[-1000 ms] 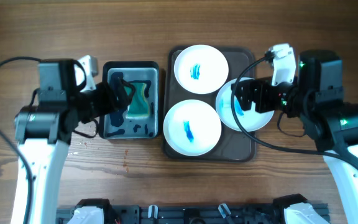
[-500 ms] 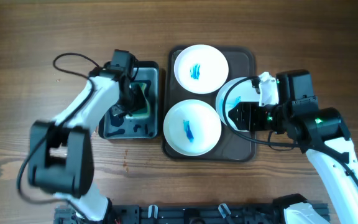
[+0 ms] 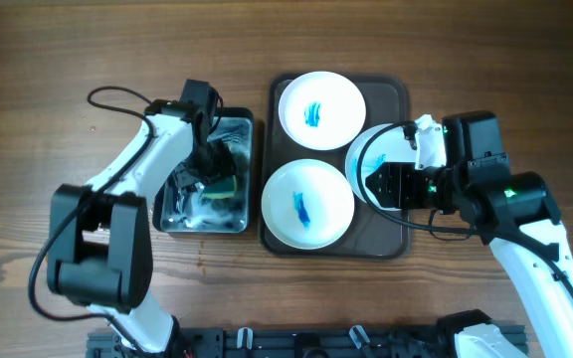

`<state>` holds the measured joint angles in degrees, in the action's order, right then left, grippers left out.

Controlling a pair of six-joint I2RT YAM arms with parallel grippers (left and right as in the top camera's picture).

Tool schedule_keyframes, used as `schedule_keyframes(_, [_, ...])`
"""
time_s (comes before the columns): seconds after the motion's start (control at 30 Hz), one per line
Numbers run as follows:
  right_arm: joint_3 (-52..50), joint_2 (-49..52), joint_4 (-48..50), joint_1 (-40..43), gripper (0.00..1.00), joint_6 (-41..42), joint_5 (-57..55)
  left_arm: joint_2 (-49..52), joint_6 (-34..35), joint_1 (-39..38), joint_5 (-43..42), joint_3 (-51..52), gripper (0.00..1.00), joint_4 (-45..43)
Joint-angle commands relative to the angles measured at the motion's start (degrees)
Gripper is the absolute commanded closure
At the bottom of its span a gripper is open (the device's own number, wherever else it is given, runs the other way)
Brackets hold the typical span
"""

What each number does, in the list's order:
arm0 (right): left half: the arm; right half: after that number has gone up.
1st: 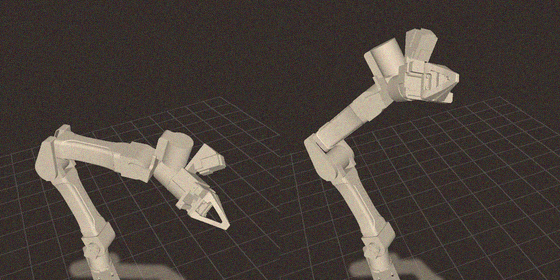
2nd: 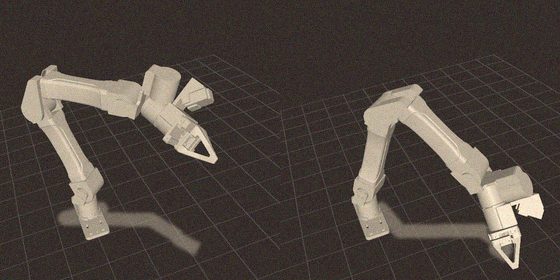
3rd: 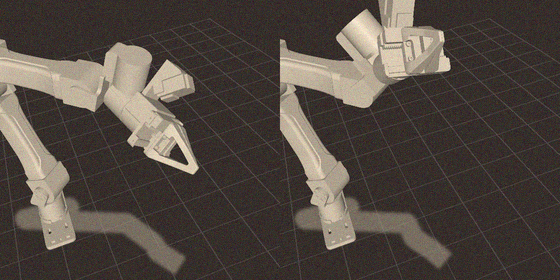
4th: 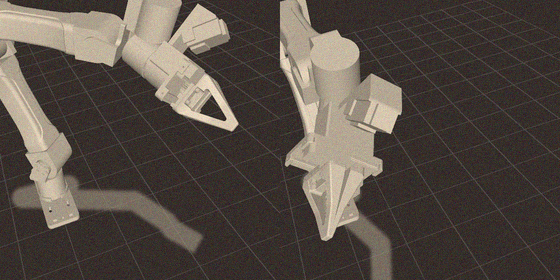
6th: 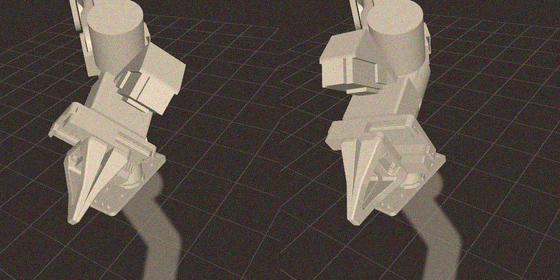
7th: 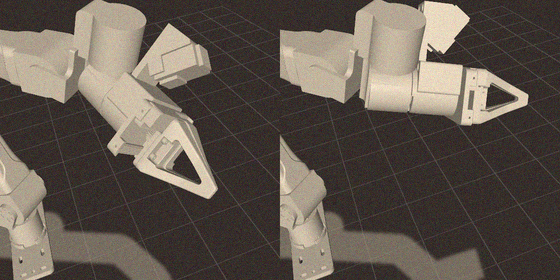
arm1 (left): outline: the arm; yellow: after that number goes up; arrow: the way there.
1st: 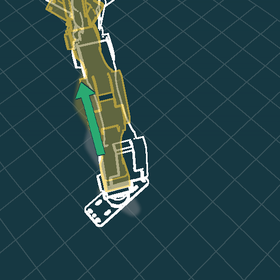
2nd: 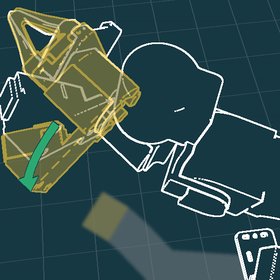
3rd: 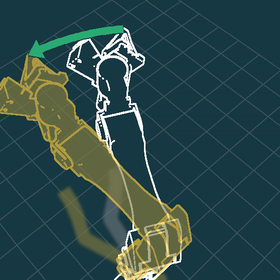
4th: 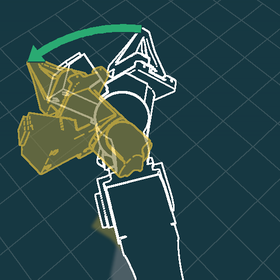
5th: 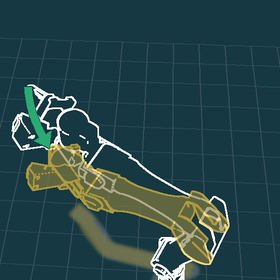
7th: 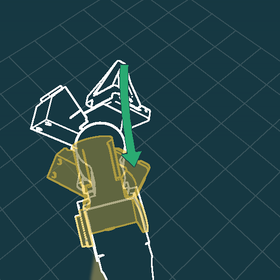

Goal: Clean dirty plates on tray and stack at the side

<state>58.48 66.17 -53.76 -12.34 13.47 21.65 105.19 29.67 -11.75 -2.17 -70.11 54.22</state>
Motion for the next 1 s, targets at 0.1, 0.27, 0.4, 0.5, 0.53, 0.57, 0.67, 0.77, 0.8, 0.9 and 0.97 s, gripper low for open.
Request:
schedule_keyframes(0.1, [-0.1, 0.1, 0.2, -0.2, 0.32, 0.7, 0.7, -0.7, -1.0, 0.0, 5.9, 1.6, 0.39, -9.6])
schedule_keyframes(0.27, [-0.1, 0.1, 0.2, -0.2, 0.32, 0.7, 0.7, 4.9, -2.8, 0.0, 6.6, 5.8, 0.96, -17.2])
schedule_keyframes(0.4, [-0.1, 0.1, 0.2, -0.2, 0.32, 1.7, 0.7, 4.1, -5.5, 0.0, 6.6, 3.4, 0.91, -15.0])
schedule_keyframes(0.5, [-0.1, 0.1, 0.2, -0.2, 0.32, 1.7, 0.7, 2.0, -5.5, 0.1, 5.8, -1.8, 0.28, -7.5])
schedule_keyframes(0.53, [-0.1, 0.0, 0.1, -0.2, 0.32, 1.7, 0.7, 1.2, -5.5, 0.1, 5.0, -3.3, 0.05, -5.0])
schedule_keyframes(0.57, [-0.1, 0.1, 0.1, -0.2, 0.32, 1.7, 0.7, 0.5, -5.5, 0.0, 4.4, -4.2, 0.00, -3.1])
schedule_keyframes(0.67, [-0.1, 0.1, 0.1, -0.2, 0.32, 1.7, 0.4, -0.6, -5.4, 0.0, 4.1, -4.6, 0.00, 0.7])
schedule_keyframes(0.77, [-0.1, 0.1, -1.0, -0.2, 0.32, 1.8, -2.3, -0.5, -5.2, -0.3, 3.3, -2.6, 0.24, 2.3])
schedule_keyframes(0.8, [-0.1, 0.1, -1.7, -0.2, 0.32, 2.3, -3.7, -0.4, -5.2, -0.7, 2.6, -1.2, 0.46, 0.9])
schedule_keyframes(0.9, [-0.1, 0.4, -3.2, -0.2, 0.32, 3.1, -3.6, -0.4, -4.8, -1.7, 2.4, 3.6, 0.62, -5.1])
schedule_keyframes(0.97, [-0.1, 1.3, -4.3, -0.2, 0.31, 3.0, -3.7, -0.4, -4.8, -1.7, 2.4, 7.0, 0.69, -9.4])
